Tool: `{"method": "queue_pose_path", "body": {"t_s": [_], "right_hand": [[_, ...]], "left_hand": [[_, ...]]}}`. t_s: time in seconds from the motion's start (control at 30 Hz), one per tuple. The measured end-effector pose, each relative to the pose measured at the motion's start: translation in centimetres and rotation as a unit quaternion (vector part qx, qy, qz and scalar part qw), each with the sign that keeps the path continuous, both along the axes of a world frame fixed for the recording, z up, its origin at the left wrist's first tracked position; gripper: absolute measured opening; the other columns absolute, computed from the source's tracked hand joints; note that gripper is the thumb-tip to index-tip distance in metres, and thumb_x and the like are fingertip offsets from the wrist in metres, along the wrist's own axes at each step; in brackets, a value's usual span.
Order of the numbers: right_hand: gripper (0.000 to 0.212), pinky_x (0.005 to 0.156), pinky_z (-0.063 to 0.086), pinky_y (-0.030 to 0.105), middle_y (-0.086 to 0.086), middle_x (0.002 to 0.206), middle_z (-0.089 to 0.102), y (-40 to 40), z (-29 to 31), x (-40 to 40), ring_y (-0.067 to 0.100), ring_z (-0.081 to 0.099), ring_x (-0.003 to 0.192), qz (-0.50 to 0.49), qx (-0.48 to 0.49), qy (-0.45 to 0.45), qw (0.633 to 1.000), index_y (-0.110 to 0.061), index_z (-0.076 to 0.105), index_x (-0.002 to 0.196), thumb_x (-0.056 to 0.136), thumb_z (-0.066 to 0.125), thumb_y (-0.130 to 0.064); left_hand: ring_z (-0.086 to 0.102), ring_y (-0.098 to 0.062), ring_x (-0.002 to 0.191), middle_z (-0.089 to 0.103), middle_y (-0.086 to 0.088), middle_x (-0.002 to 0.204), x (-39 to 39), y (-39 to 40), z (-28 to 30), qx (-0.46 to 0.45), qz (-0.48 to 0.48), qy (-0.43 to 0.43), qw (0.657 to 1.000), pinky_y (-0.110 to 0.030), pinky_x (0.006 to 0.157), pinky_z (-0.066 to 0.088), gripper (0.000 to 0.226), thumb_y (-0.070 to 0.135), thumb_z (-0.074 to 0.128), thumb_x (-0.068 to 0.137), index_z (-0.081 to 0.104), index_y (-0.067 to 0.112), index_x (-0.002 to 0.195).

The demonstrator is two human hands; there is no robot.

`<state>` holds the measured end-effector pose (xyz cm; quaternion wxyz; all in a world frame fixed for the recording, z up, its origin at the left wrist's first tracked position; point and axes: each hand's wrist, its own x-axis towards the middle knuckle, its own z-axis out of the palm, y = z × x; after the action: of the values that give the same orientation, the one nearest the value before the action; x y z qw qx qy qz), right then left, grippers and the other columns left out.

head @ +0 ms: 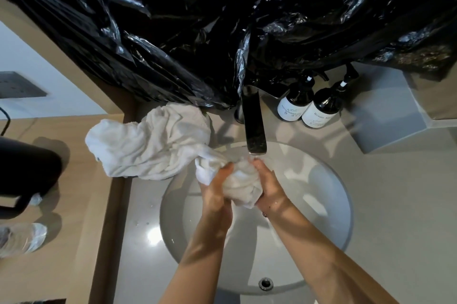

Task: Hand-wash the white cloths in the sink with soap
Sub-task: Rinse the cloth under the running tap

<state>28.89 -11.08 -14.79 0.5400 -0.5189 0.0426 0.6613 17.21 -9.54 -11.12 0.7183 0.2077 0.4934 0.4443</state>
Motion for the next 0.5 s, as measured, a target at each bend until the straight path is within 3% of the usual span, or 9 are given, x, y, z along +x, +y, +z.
{"method": "queue_pose_path", "body": {"t_s": [0.13,0.2,0.27,0.33,0.4,0.43,0.5], "right_hand": [[0.076,0.092,0.051,0.055,0.032,0.125,0.058,1.3,-0.7,-0.9,0.048,0.060,0.110,0.014,-0.020,-0.039,0.999,0.000,0.063,0.117,0.062,0.080,-0.050],[0.068,0.095,0.049,0.058,0.033,0.118,0.061,1.8,-0.9,-0.9,0.048,0.062,0.105,0.019,-0.023,-0.060,0.998,-0.004,0.072,0.100,0.052,0.083,-0.051],[0.073,0.088,0.051,0.052,0.028,0.104,0.066,1.8,-0.1,-1.0,0.043,0.064,0.096,0.018,0.009,-0.023,1.000,-0.004,0.075,0.089,0.036,0.089,-0.052],[0.079,0.083,0.053,0.047,0.027,0.103,0.065,1.7,0.8,-0.9,0.038,0.065,0.091,0.018,0.056,0.040,0.997,0.001,0.073,0.093,0.034,0.091,-0.048],[0.064,0.082,0.054,0.043,0.028,0.106,0.062,1.6,1.6,-0.9,0.037,0.066,0.090,0.020,0.078,0.063,0.995,0.004,0.073,0.095,0.054,0.082,-0.045],[0.053,0.079,0.055,0.041,0.029,0.102,0.063,1.6,1.8,-0.8,0.038,0.066,0.087,0.014,0.081,0.064,0.995,0.003,0.074,0.091,0.068,0.071,-0.045],[0.052,0.075,0.052,0.040,0.028,0.096,0.063,1.5,1.9,-0.6,0.040,0.065,0.084,0.000,0.070,0.075,0.995,0.002,0.074,0.093,0.083,0.049,-0.042]], "left_hand": [[0.065,-0.045,0.096,0.063,-0.035,0.107,-0.3,-0.3,-0.3,-0.015,0.034,-0.005,0.999,-0.049,0.083,0.054,0.044,0.014,0.067,0.085,0.053,-0.013,0.116],[0.066,-0.045,0.092,0.065,-0.033,0.104,0.0,0.0,-0.3,-0.024,0.065,-0.006,0.998,-0.048,0.079,0.054,0.043,0.010,0.068,0.083,0.054,-0.012,0.117],[0.065,-0.047,0.098,0.063,-0.035,0.111,0.0,0.2,-1.1,-0.029,0.096,-0.031,0.994,-0.054,0.087,0.053,0.041,0.006,0.068,0.083,0.056,-0.005,0.120],[0.059,-0.051,0.109,0.058,-0.035,0.121,-0.1,0.4,-1.4,-0.024,0.121,-0.043,0.991,-0.059,0.096,0.048,0.050,0.008,0.072,0.082,0.053,-0.001,0.128],[0.058,-0.049,0.111,0.059,-0.031,0.118,0.1,0.7,-1.5,-0.032,0.131,-0.040,0.990,-0.057,0.097,0.048,0.062,0.012,0.076,0.078,0.048,-0.007,0.130],[0.058,-0.049,0.110,0.060,-0.028,0.113,0.4,0.9,-1.4,-0.034,0.141,-0.045,0.988,-0.056,0.097,0.049,0.064,0.013,0.078,0.076,0.048,-0.008,0.129],[0.058,-0.048,0.110,0.060,-0.027,0.110,0.8,1.1,-1.4,-0.050,0.138,-0.044,0.988,-0.056,0.098,0.046,0.060,0.015,0.078,0.076,0.052,-0.010,0.124]]}}
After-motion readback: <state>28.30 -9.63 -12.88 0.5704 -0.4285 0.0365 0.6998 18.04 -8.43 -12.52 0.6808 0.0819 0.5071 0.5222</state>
